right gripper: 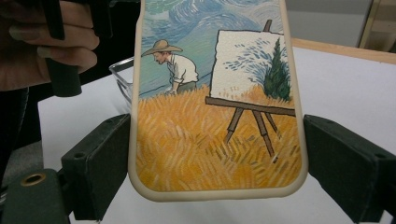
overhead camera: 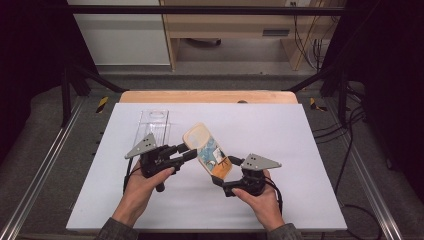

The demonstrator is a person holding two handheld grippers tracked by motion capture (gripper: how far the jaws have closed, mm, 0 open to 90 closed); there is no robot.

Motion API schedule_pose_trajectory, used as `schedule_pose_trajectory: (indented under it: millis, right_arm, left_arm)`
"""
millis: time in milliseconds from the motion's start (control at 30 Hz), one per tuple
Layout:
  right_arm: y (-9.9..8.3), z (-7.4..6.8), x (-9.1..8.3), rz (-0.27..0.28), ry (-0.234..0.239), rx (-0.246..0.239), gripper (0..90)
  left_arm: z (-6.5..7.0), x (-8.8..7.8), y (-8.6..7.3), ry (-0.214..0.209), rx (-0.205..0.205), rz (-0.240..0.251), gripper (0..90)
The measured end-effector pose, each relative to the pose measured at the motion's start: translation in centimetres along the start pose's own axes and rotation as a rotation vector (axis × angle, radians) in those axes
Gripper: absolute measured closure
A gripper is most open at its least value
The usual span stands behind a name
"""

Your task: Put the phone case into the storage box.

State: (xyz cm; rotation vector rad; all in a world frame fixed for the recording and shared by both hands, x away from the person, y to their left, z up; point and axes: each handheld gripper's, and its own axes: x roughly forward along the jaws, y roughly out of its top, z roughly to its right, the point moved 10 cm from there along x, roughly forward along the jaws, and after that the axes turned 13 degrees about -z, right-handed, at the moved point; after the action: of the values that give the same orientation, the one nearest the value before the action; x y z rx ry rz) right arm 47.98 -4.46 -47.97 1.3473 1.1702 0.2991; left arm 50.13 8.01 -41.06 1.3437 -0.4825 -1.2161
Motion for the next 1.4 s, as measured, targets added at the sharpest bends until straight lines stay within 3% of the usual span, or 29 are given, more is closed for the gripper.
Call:
schedule_pose_trajectory:
  millis: [1067,1200,1400]
  right_arm:
    - [0.5,0.1,0.0,0.015,0.038,0.01,11.2]
    - [0.5,-0.1,0.3,0.01,0.047,0.009,11.1]
    - [0.7,-0.6,1.5,-0.009,0.078,0.003,10.7]
  left_arm:
    - [0.2,0.0,1.4,-0.029,-0.039,0.027,68.0]
    - [0.6,-0.1,1.6,-0.059,-0.049,0.044,71.0]
    - [1.8,-0.2,2.2,-0.151,-0.083,0.099,80.9]
